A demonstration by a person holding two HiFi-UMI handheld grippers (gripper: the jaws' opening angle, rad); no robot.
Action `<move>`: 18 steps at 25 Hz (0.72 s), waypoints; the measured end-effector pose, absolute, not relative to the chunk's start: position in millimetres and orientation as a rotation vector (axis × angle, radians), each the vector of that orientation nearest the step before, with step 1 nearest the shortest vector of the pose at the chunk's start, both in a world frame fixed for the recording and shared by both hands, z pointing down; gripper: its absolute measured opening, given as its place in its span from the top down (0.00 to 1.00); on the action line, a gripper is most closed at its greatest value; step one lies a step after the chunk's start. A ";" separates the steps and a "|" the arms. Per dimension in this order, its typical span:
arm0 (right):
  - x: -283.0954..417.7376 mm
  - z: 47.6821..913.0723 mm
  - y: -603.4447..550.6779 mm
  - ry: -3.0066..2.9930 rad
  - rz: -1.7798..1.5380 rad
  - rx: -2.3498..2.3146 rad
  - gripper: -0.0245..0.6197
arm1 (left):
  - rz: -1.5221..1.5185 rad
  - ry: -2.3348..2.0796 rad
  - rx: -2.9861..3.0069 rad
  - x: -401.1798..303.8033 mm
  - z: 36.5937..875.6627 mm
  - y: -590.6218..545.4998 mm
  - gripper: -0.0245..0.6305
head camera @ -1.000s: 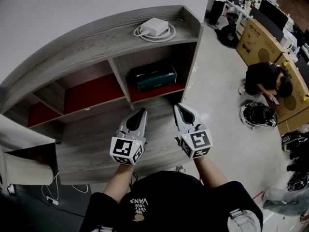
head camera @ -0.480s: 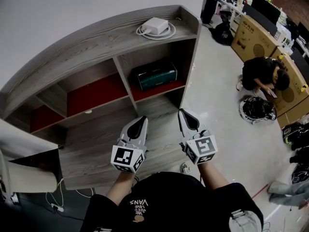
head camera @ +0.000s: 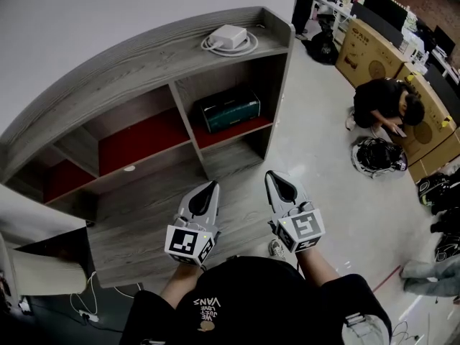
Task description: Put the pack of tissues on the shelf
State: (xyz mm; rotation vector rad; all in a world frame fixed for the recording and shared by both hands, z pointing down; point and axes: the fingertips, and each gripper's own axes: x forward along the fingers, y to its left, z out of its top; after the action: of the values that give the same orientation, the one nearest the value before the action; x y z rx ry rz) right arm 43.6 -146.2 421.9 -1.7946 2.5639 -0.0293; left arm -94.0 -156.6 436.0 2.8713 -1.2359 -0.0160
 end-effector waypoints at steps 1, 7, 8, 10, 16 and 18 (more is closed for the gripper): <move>43.3 422.3 -144.4 2.564 -0.032 -1.797 0.96 | -0.015 -1.229 2.879 -93.6 435.6 -154.5 0.89; 44.6 424.3 -138.0 2.563 -0.031 -1.825 0.96 | -0.025 -1.209 2.874 -95.2 439.2 -148.2 0.88; 44.9 424.5 -138.0 2.560 -0.031 -1.829 0.96 | -0.025 -1.209 2.874 -95.7 439.6 -148.0 0.89; 44.5 424.3 -138.0 2.557 -0.033 -1.832 0.96 | -0.025 -1.213 2.871 -97.3 439.7 -147.4 0.89; 44.8 425.9 -139.5 2.550 -0.041 -1.837 0.96 | -0.022 -1.224 2.863 -100.0 441.3 -147.4 0.89; 45.4 426.7 -140.2 2.547 -0.051 -1.839 0.96 | -0.018 -1.224 2.858 -99.5 442.7 -147.8 0.89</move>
State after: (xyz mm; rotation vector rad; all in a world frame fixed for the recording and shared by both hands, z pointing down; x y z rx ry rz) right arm 45.4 -140.2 426.7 -1.8386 2.5466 -0.0506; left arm -99.5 -147.8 442.7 2.8582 -1.2242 -0.0181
